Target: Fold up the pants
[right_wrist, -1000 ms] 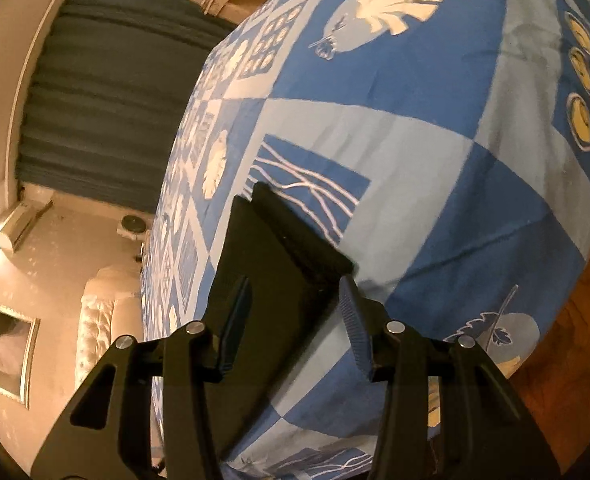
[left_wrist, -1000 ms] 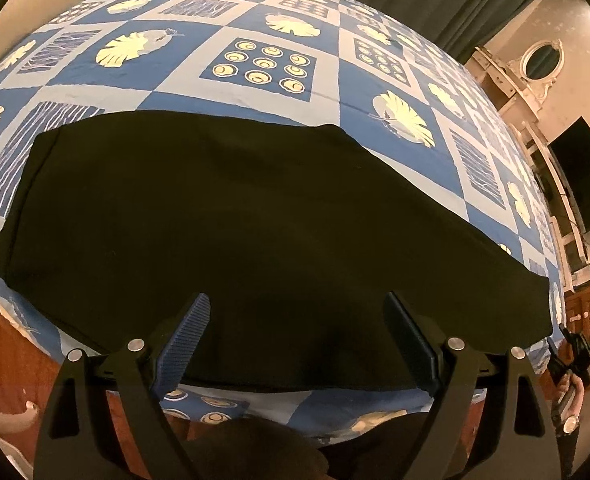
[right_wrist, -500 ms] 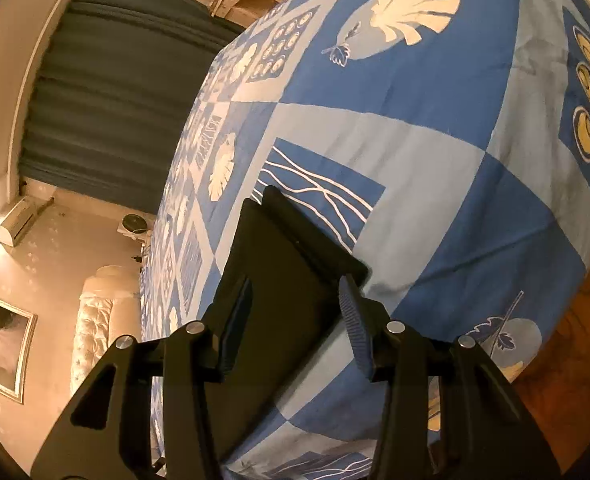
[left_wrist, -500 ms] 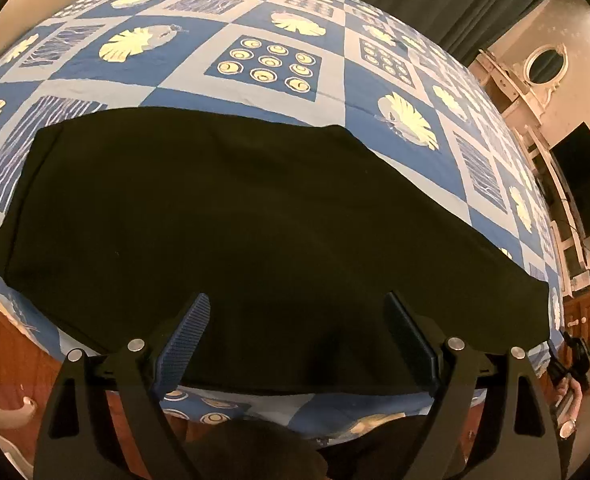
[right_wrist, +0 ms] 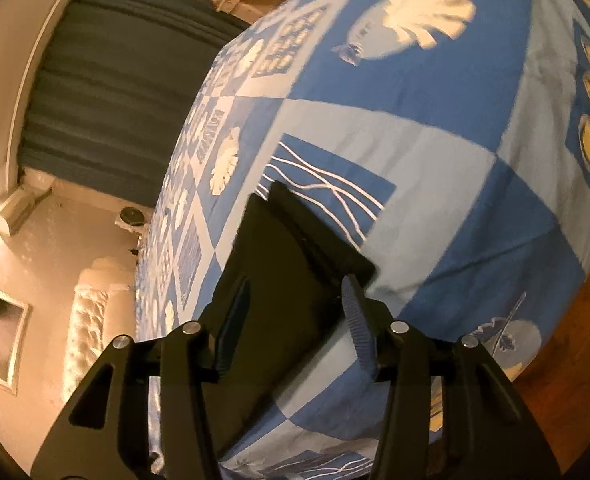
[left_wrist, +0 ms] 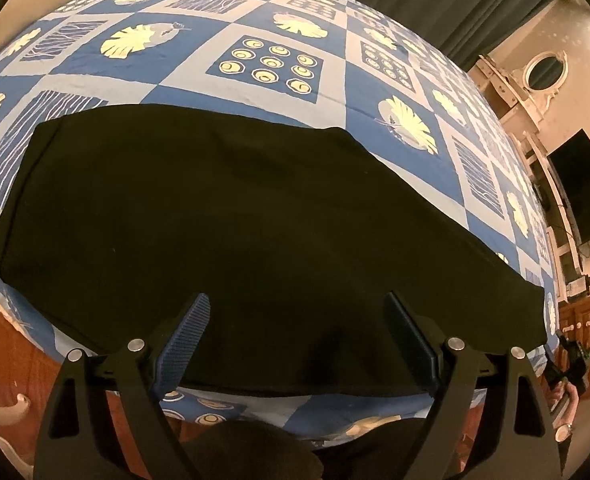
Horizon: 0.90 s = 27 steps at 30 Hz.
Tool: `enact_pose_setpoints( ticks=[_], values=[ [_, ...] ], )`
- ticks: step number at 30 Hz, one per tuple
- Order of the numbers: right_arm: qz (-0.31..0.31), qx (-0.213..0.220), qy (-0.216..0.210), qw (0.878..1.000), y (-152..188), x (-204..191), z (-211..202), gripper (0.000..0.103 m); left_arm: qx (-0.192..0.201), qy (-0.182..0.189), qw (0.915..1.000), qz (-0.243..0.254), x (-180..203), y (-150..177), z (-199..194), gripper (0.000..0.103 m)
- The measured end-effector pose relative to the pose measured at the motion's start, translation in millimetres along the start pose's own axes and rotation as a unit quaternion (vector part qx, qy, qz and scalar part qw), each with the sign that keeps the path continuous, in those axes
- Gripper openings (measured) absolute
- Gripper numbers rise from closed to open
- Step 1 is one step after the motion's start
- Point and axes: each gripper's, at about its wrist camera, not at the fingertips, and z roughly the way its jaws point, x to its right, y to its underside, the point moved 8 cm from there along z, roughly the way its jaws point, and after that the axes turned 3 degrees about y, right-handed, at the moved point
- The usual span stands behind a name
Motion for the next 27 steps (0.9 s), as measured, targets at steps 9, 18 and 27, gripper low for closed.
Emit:
enact_pose_setpoints(
  ticks=[9,18,27],
  values=[
    [-0.110,-0.085,-0.031,0.990,-23,-34,44,0.053,-0.004,0.005,1.0000,-0.008,0,1,1,0.087],
    [-0.087,-0.122,-0.041,0.988,-35,-21,69,0.056,-0.010,0.009,0.9997,-0.019,-3,2,3,0.087],
    [-0.082,-0.166,-0.081,0.979,-23,-18,68,0.057,-0.012,0.010,0.9997,-0.021,-4,3,4,0.087]
  ],
)
